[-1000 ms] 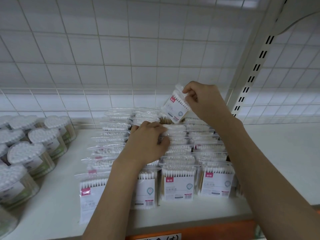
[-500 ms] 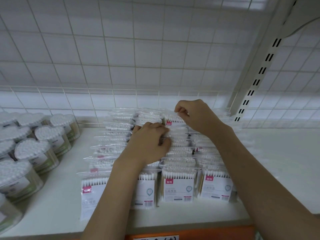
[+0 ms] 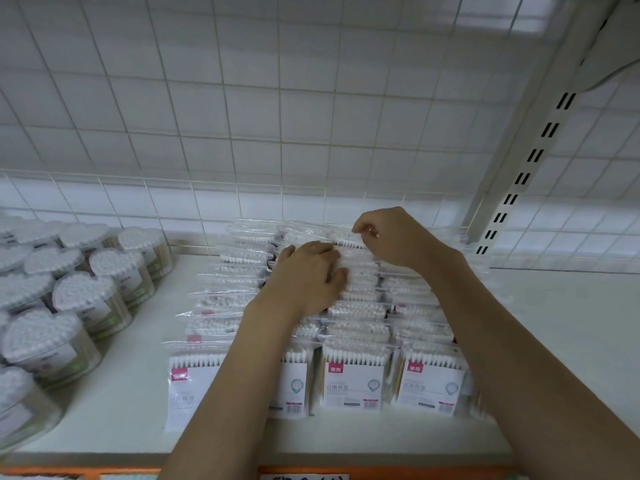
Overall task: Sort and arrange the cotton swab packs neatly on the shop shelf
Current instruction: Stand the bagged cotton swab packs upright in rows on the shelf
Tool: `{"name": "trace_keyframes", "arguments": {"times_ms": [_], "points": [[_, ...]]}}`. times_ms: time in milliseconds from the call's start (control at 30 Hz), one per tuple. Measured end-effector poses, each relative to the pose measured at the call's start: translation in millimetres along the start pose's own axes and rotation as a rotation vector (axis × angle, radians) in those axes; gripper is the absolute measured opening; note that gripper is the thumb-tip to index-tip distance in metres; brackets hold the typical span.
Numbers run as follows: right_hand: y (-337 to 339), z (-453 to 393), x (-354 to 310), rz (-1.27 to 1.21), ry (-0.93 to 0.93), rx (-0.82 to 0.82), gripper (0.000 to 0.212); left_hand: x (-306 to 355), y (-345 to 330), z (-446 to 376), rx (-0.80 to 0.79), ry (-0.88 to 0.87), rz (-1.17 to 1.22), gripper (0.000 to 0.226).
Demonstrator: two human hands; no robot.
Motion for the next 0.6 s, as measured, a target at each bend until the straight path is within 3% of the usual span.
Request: {"name": "trace_keyframes", "arguments": {"times_ms": [200, 400, 600], "points": [[0.6, -13.4, -3.2, 0.097, -0.114, -0.031, 0.029, 0.8, -1.0, 3.7, 0.063, -0.004, 0.021, 0.036], [-4.4, -15.6, -10.5, 0.190, -0.114, -0.098, 0.019, -0.1, -1.5, 5.2, 0.086, 0.002, 0.051, 0.040], [6.5, -18.3, -14.3, 0.202, -0.072, 0.010, 0.023, -1.6, -2.3, 5.3, 0.097, 0.006, 0.066, 0.043]]}}
Point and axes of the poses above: each hand's wrist, its own z-axis away from the middle knuckle, its own y-axis out of the back of the hand, x = y × z, the point moved 1 cm from there along -z, towards the middle knuckle, and after that the axes turned 4 degrees about -y, right-handed, at the moved point
